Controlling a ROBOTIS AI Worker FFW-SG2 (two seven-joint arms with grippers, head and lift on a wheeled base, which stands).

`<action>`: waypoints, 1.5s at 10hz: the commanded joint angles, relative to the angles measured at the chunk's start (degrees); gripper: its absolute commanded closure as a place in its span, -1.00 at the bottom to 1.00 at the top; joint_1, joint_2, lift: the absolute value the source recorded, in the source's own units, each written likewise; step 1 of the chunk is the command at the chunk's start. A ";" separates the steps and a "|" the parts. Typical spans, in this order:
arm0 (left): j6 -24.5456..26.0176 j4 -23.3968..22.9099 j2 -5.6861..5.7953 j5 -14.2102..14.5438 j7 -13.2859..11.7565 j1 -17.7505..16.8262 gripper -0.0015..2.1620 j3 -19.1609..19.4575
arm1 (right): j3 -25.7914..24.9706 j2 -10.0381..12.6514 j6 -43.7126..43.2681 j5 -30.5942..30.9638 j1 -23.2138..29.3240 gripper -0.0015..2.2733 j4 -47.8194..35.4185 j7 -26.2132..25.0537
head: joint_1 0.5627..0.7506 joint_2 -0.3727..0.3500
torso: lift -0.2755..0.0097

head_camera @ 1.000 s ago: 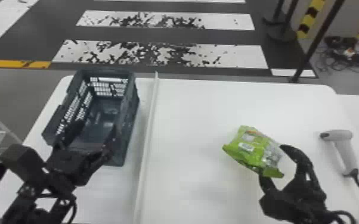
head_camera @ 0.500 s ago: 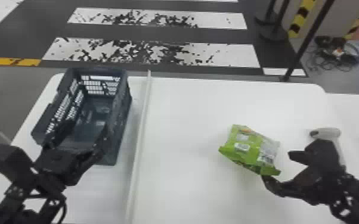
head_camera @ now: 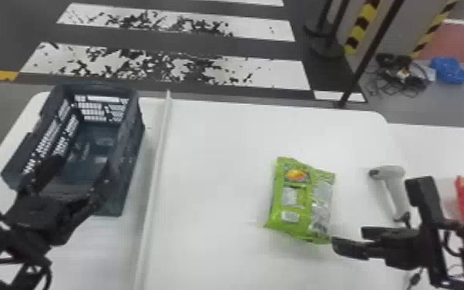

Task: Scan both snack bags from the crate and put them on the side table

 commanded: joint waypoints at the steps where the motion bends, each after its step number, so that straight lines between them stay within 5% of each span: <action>1: 0.00 0.01 -0.08 0.00 -0.01 0.00 -0.90 0.00 | -2.17 1.11 1.93 -0.99 0.23 -0.94 -2.42 0.36 | 0.41 -0.27 | 0.32; 2: 0.00 0.01 -0.08 0.00 -0.01 0.00 -0.90 -0.09 | -3.32 2.61 0.18 -3.09 0.58 -0.91 -4.26 0.19 | 0.41 -0.27 | 0.32; 3: 0.00 0.01 -0.08 0.00 -0.01 0.00 -0.90 -0.18 | -3.32 2.78 -1.06 -6.08 0.67 -0.66 -5.32 -0.43 | 0.41 -0.26 | 0.32; 4: 0.00 -0.07 -0.08 0.00 -0.01 0.09 -0.90 -0.18 | -2.44 3.40 -1.41 -6.17 0.41 -0.16 -5.85 -1.04 | 0.41 -0.20 | 0.32; 5: 0.00 -0.07 -0.08 0.00 -0.01 0.18 -0.90 -0.09 | -0.77 3.49 -1.23 -6.17 0.14 0.65 -6.11 -3.15 | 0.41 -0.15 | 0.32; 6: 0.00 -0.07 -0.08 0.00 -0.01 0.27 -0.90 0.00 | 0.73 4.01 -1.58 -6.08 0.06 0.93 -6.20 -4.21 | 0.41 -0.13 | 0.32; 10: 0.00 -0.16 -0.08 0.26 -0.18 0.27 -0.90 -0.18 | 9.08 6.03 -8.09 -3.27 -1.00 0.99 -5.14 -6.14 | 0.41 0.12 | 0.32; 15: 0.00 -0.16 -0.08 0.26 -0.18 0.35 -0.90 -0.09 | 17.34 5.95 -14.06 4.38 -7.24 0.98 8.13 -7.46 | 0.41 0.30 | 0.32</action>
